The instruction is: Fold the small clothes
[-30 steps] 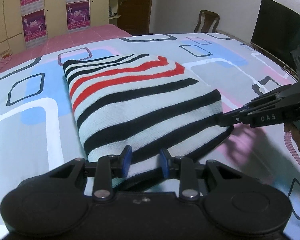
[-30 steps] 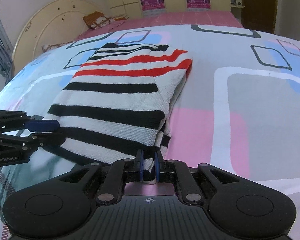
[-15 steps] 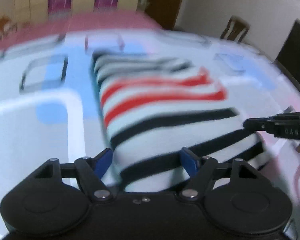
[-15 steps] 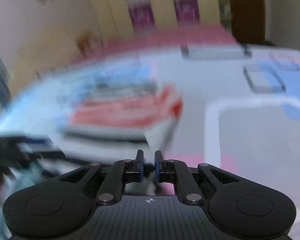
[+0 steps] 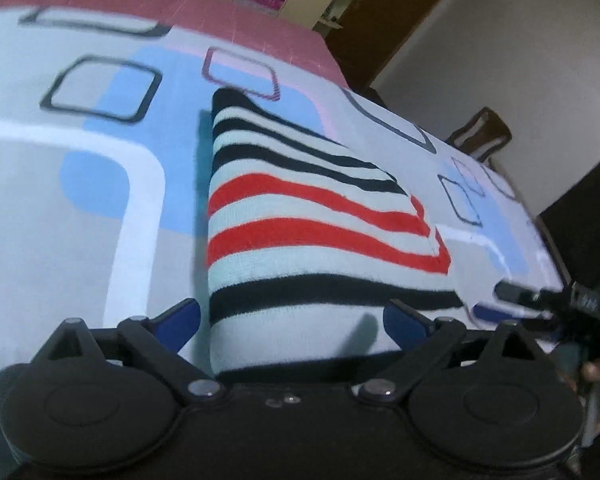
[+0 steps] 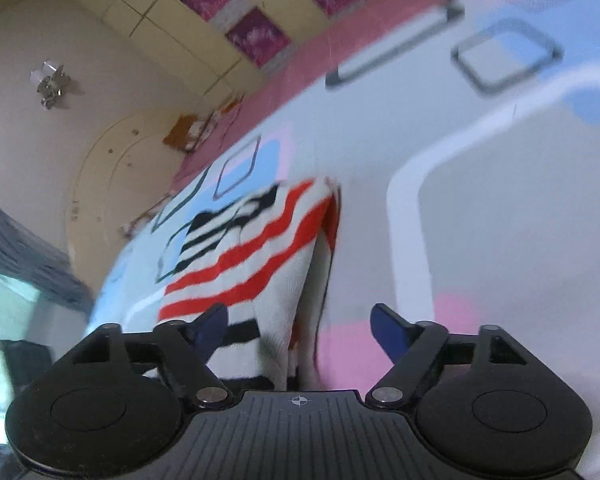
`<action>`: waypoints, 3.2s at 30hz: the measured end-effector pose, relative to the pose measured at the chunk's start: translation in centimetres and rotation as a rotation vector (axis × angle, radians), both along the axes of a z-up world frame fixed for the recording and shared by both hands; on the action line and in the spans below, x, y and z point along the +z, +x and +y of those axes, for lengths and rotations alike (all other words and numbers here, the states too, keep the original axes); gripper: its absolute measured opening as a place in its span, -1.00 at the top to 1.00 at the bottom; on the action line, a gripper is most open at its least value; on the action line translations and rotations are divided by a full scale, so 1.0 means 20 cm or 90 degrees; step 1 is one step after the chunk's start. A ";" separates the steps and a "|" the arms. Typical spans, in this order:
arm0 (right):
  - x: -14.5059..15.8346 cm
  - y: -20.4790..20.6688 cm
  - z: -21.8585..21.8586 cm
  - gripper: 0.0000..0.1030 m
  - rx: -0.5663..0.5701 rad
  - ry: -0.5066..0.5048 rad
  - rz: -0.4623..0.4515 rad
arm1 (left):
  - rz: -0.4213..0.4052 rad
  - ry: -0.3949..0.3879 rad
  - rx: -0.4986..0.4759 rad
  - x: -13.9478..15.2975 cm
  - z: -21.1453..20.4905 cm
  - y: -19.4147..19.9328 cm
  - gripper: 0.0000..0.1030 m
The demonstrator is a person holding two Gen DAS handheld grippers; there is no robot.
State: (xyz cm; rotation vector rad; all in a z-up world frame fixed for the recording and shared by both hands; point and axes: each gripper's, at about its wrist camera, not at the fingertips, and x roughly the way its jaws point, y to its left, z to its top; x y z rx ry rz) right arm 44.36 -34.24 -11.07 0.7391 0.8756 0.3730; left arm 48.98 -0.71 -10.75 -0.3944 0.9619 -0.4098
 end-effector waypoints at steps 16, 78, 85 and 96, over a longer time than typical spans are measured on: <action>-0.11 0.26 0.07 0.03 0.143 0.030 0.068 | 0.048 -0.073 0.017 -0.10 0.03 0.18 -0.53; 0.04 0.21 1.20 0.34 0.167 -0.138 0.015 | -0.049 0.032 -0.033 0.00 1.18 -0.02 -0.04; 0.05 0.20 1.17 0.29 0.173 -0.135 0.019 | -0.051 0.027 -0.035 -0.01 1.19 -0.03 -0.09; 0.24 0.17 0.97 0.80 0.124 -0.172 -0.052 | -0.131 0.004 0.016 0.16 1.40 -0.05 0.27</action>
